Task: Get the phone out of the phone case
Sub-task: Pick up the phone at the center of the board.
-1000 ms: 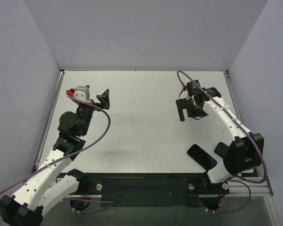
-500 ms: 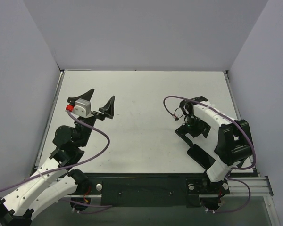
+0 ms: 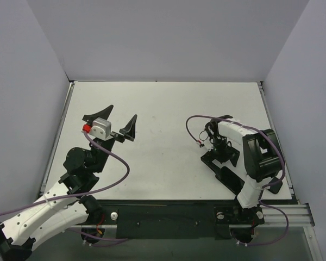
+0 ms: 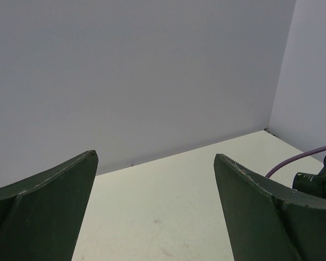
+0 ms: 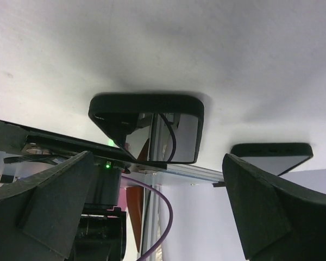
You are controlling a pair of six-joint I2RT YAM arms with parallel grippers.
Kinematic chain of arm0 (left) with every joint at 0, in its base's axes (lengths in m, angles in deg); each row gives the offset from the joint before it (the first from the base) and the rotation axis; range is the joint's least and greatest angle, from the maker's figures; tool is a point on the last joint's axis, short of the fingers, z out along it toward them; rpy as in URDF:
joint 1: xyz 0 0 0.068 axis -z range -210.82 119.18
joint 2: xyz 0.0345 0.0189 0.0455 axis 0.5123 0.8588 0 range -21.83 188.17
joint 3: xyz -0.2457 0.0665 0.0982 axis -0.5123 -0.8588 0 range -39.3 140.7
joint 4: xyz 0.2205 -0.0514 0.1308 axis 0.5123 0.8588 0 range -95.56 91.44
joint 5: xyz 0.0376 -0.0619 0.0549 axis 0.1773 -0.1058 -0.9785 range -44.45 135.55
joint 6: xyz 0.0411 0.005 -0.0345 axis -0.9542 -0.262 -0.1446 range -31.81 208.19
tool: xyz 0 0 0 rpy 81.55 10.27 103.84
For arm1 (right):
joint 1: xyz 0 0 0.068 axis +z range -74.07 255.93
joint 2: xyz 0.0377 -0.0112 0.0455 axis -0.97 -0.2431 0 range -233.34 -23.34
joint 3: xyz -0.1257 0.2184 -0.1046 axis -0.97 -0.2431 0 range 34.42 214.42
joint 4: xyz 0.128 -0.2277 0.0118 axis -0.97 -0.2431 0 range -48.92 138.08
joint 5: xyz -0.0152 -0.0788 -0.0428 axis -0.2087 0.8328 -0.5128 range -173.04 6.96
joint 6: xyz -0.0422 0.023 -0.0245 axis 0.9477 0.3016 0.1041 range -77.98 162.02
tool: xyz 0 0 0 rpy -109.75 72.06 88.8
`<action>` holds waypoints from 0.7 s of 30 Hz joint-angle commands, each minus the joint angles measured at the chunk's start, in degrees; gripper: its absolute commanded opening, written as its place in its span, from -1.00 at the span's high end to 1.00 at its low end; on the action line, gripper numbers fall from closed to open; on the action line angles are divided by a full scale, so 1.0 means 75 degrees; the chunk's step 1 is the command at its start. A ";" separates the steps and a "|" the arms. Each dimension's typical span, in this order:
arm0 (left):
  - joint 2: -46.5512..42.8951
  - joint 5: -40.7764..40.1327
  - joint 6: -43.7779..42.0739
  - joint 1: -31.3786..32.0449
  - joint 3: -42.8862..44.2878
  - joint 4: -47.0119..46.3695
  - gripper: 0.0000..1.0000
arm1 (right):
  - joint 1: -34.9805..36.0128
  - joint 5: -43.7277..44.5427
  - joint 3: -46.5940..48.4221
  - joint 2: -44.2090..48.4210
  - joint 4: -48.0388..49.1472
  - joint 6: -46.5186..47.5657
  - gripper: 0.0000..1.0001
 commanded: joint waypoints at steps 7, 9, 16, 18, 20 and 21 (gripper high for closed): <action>-0.0009 -0.0298 -0.0321 0.0222 0.0052 -0.0408 -1.00 | 0.0090 0.0123 -0.0216 -0.0752 0.0044 0.0022 -0.99; 0.0002 -0.0321 -0.0333 0.0257 0.0040 -0.0397 -1.00 | 0.0149 0.0414 -0.0263 -0.0846 0.0149 -0.0072 -0.98; -0.0056 -0.0380 -0.0357 0.0280 0.0029 -0.0409 -1.00 | 0.0207 0.0733 -0.0357 -0.0834 0.0349 -0.0306 -0.93; -0.0114 -0.0368 -0.0357 0.0269 0.0029 -0.0409 -1.00 | 0.0278 0.0815 -0.0345 -0.0858 0.0314 -0.0411 -0.93; -0.0127 -0.0403 -0.0368 0.0269 0.0029 -0.0409 -1.00 | 0.0371 0.0862 -0.0380 -0.0928 0.0220 -0.0447 -0.93; -0.0138 -0.0438 -0.0368 0.0269 0.0017 -0.0397 -1.00 | 0.0395 0.0874 -0.0392 -0.0940 0.0185 -0.0435 -0.93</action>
